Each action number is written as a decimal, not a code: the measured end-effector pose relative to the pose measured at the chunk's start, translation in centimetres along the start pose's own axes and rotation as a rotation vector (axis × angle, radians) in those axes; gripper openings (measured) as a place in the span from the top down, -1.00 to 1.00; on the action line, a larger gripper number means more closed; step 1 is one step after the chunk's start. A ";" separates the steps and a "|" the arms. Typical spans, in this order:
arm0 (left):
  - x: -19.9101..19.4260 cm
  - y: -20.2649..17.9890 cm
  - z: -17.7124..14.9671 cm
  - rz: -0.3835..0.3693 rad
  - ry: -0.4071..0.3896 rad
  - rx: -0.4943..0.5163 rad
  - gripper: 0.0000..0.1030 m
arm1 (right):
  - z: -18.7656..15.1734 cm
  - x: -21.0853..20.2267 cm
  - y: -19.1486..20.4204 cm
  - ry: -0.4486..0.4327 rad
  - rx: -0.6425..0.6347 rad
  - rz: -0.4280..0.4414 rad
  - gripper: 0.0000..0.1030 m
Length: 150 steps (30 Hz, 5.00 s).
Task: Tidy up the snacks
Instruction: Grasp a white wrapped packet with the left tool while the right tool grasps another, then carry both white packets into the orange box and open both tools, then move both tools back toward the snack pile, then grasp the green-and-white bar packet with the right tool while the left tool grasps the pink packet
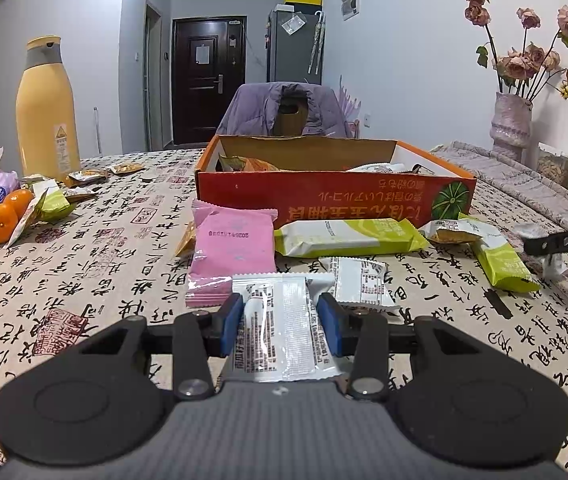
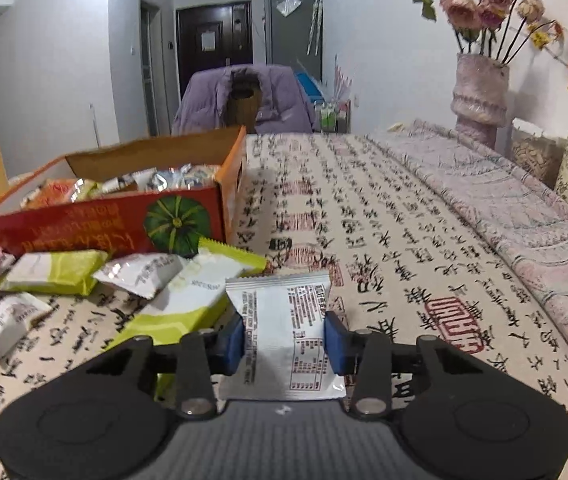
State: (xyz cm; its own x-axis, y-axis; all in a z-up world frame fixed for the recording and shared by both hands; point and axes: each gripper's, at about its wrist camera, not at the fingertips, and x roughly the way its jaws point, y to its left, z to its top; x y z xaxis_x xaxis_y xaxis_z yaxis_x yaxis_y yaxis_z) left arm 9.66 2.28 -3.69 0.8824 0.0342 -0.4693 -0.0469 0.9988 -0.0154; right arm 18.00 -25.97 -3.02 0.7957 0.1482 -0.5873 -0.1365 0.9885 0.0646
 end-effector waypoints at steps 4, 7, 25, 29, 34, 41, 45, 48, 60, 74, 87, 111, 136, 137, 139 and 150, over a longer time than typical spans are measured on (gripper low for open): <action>0.0 0.0 0.0 0.004 0.001 -0.002 0.18 | 0.1 -1.9 0.1 -0.055 0.004 0.017 0.23; 0.0 0.1 0.1 0.011 0.005 -0.010 0.18 | 0.5 -3.2 0.8 -0.092 -0.005 0.042 0.23; -1.7 -1.8 7.5 -0.010 -0.168 -0.014 0.18 | 5.0 -4.6 6.1 -0.226 -0.076 0.167 0.23; -0.6 -1.8 10.0 0.000 -0.211 -0.037 0.18 | 6.7 -3.8 7.2 -0.247 -0.075 0.183 0.23; 1.1 -1.7 12.9 0.010 -0.245 -0.053 0.18 | 9.1 -2.3 8.7 -0.265 -0.077 0.193 0.23; 4.5 -1.0 15.9 0.032 -0.241 -0.078 0.18 | 12.2 0.5 10.5 -0.277 -0.067 0.202 0.23; 7.0 -0.3 17.1 0.060 -0.236 -0.092 0.18 | 13.5 2.4 11.8 -0.293 -0.083 0.194 0.23; 9.3 -0.1 17.4 0.080 -0.220 -0.095 0.18 | 13.7 4.0 12.3 -0.298 -0.085 0.191 0.23; 16.1 -0.6 13.5 0.079 -0.087 -0.056 0.16 | 11.5 9.0 12.3 -0.215 -0.092 0.181 0.21; 14.6 -0.2 13.3 0.120 -0.166 -0.081 -1.00 | 11.3 8.4 10.4 -0.230 -0.010 0.140 -1.00; 12.3 -0.6 15.2 0.140 -0.195 -0.095 -1.00 | 12.7 6.2 9.4 -0.222 0.025 0.154 -1.00; 2.9 0.4 6.8 0.035 -0.089 -0.064 -1.00 | 4.0 -1.9 6.3 -0.111 -0.057 0.159 -1.00; 2.8 1.2 2.7 0.019 -0.034 -0.084 -1.00 | 1.2 3.3 6.6 0.107 -0.025 0.005 -0.49; 2.8 1.2 2.7 0.016 -0.034 -0.086 -1.00 | 1.2 3.6 6.7 0.115 -0.019 0.000 -0.39; 2.7 1.3 2.6 0.013 -0.035 -0.088 -1.00 | 1.2 3.9 6.8 0.118 -0.018 -0.015 -0.30; 2.7 1.3 2.6 0.001 -0.039 -0.095 -1.00 | 0.7 3.3 5.6 0.112 -0.051 0.014 0.17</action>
State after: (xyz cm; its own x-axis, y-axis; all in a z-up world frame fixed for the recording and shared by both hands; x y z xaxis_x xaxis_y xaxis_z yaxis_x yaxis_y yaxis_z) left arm 13.19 3.81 -2.64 0.8999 0.0388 -0.4344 -0.0909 0.9909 -0.0997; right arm 20.27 -19.93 -4.02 0.7233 0.1550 -0.6729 -0.1795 0.9832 0.0335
